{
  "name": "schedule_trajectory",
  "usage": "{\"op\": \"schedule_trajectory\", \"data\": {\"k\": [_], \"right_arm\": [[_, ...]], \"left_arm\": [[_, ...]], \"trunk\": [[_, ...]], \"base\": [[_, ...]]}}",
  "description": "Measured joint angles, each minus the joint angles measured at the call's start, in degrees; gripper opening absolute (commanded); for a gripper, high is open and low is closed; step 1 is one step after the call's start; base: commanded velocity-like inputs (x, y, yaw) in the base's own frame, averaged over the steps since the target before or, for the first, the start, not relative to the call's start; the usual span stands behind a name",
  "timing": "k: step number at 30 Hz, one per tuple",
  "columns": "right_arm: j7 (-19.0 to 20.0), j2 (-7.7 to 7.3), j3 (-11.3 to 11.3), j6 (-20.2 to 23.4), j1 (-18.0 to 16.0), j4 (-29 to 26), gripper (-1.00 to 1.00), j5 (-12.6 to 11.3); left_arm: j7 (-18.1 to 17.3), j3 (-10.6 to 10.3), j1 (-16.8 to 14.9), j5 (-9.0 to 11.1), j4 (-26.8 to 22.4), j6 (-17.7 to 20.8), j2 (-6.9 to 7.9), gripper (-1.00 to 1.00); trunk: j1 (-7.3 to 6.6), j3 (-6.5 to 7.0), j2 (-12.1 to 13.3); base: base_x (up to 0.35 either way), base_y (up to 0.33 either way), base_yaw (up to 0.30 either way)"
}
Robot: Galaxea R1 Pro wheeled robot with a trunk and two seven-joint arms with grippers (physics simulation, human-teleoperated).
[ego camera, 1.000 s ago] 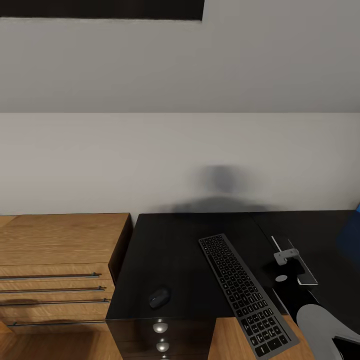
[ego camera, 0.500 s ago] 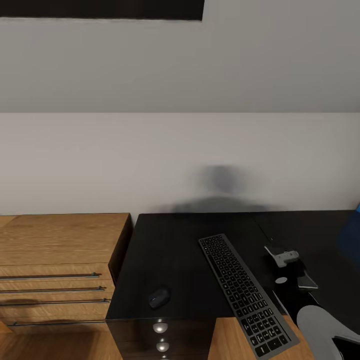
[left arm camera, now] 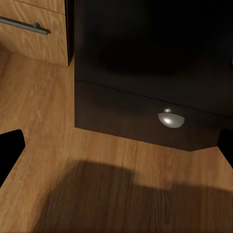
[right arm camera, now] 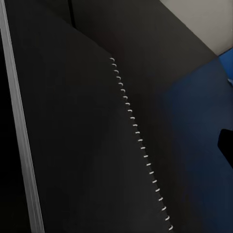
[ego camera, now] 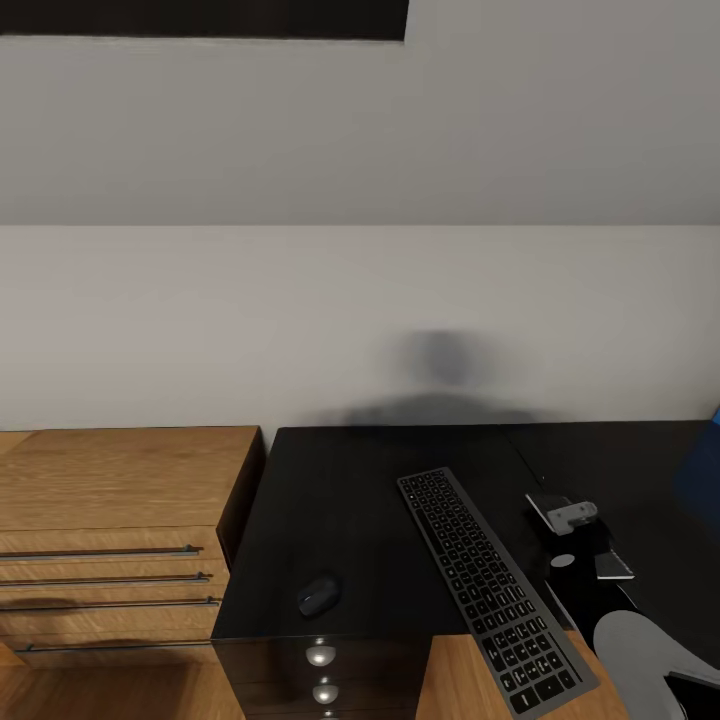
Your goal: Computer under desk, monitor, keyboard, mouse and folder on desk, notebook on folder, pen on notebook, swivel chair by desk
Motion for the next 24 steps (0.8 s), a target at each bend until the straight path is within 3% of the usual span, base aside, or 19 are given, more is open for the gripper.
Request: {"op": "schedule_trajectory", "data": {"k": [24], "right_arm": [[0.0, 0.09, 0.0, 0.0, 0.0, -0.1, 1.0, -0.1]], "left_arm": [[-0.1, 0.0, 0.0, 0.0, 0.0, 0.1, 0.0, 1.0]], "trunk": [[0.0, 0.0, 0.0]], "base": [[-0.045, 0.0, 0.0]]}}
